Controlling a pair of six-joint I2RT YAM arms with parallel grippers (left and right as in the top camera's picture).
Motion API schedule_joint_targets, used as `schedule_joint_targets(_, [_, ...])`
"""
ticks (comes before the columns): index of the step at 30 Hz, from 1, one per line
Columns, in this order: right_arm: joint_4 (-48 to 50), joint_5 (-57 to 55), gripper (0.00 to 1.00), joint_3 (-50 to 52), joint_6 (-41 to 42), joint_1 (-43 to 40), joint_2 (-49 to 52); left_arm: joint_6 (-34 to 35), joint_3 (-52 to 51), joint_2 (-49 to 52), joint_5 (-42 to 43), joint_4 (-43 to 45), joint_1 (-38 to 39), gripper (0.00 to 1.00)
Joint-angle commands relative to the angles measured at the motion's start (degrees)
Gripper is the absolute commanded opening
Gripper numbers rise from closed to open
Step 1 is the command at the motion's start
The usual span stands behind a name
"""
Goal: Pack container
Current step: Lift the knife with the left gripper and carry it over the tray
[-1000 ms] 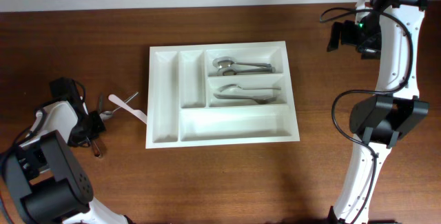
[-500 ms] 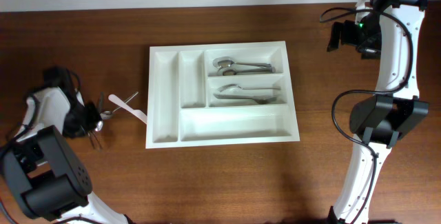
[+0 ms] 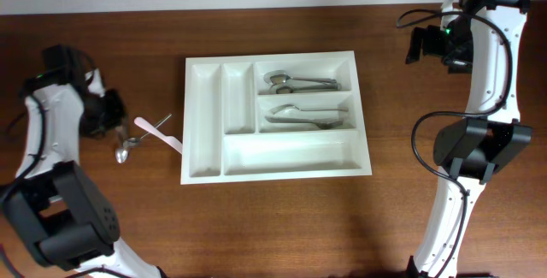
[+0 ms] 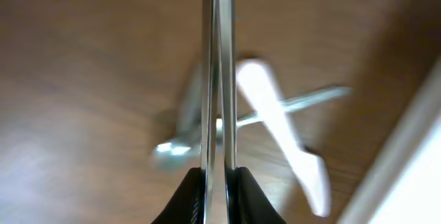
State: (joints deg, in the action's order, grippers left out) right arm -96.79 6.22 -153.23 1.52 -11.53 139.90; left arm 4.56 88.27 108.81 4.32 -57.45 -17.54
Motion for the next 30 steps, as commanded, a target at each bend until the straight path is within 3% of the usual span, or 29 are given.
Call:
schedule_joint_targets(1, [0.1,-0.5,0.99,-1.1,0.5,0.2,0.0,-5.5,2.0,-2.4,3.9,0.4,5.9,0.02])
schedule_joint_targets(5, [0.1,-0.5,0.99,-1.1,0.5,0.2,0.0,-9.6,2.1,-2.4,2.9,0.4,12.9,0.02])
schedule_joint_targets(15, [0.1,-0.5,0.99,-1.1,0.5,0.2,0.0,-6.3,2.0,-2.4,-3.3,0.4,24.5,0.02])
schedule_joint_targets(30, [0.1,-0.5,0.99,-1.1,0.5,0.2,0.0,2.2,-1.1,-2.4,-2.0,-0.1,25.4,0.02])
